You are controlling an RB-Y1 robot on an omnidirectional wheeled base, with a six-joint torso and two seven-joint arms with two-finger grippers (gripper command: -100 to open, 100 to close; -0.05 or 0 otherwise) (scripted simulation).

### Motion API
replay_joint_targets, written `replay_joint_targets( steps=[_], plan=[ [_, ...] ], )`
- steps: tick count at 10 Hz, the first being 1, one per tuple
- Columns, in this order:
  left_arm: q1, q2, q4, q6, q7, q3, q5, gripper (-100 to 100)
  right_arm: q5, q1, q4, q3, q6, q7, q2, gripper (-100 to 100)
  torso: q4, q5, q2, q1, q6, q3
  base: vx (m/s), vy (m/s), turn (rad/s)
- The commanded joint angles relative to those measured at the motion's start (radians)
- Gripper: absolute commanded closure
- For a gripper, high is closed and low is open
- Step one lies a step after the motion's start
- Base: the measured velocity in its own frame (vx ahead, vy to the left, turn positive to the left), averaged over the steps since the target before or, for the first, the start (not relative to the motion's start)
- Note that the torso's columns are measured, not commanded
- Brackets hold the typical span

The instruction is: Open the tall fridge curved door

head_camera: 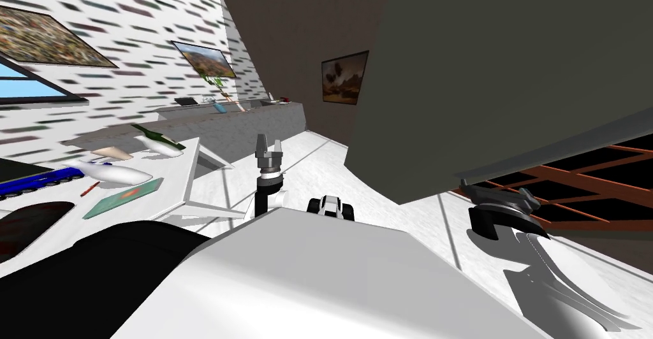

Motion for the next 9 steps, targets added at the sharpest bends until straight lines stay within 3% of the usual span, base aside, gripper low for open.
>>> replay_joint_targets(
  steps=[1, 9],
  plan=[
    [0.0, 0.0, 0.0, 0.0, 0.0, 0.0, 0.0, 0, 0.001, -0.01, 0.002, 0.011, -0.023, 0.0, -0.003, -100, 0.0, 0.0, 0.0, 0.002, 0.0, 0.0, 0.053, -0.253, 0.076],
    [0.0, 0.0, 0.0, 0.0, 0.0, 0.0, 0.0, 0, 0.001, -0.035, -0.002, 0.05, -0.092, 0.001, -0.01, -100, 0.0, 0.0, 0.0, 0.0, 0.0, 0.0, 0.011, -0.258, 0.069]
  ],
)
